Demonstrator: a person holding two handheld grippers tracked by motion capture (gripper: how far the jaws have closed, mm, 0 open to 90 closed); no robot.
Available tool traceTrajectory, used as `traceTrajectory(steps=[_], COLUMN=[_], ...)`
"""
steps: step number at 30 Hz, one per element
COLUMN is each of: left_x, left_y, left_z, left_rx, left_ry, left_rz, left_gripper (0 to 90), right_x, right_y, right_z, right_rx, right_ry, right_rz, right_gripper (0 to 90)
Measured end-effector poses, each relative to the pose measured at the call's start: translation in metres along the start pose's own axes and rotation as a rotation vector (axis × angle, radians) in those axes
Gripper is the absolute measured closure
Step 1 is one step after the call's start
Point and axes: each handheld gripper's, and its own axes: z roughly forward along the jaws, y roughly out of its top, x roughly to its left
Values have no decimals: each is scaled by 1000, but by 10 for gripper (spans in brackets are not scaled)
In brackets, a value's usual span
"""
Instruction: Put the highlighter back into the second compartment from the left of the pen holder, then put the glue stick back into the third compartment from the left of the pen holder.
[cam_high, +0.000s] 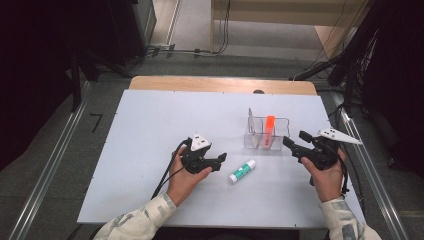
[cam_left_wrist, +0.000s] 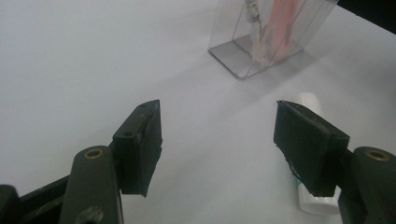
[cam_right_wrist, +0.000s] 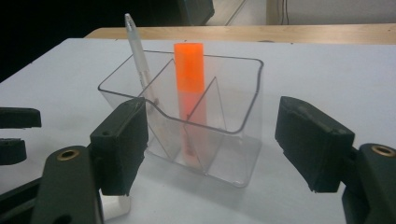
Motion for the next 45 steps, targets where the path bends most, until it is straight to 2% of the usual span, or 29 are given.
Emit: traceTrajectory(steps=[17, 27, 45], left_x=[-13, -20, -26], left_y=[-3, -5, -4], left_z=[7, 12, 14], left_rx=[8, 17, 15], left_ry=[-16, -31, -44], left_rz=[14, 19, 21], left_gripper=[333, 299, 298], right_x=[-14, -20, -22], right_y=[-7, -9, -9], right_z=[-10, -14, -16], right_rx=[4, 9, 2], right_ry=[-37, -48, -52], right_rz=[27, 39, 50], right_gripper=[243, 243, 243])
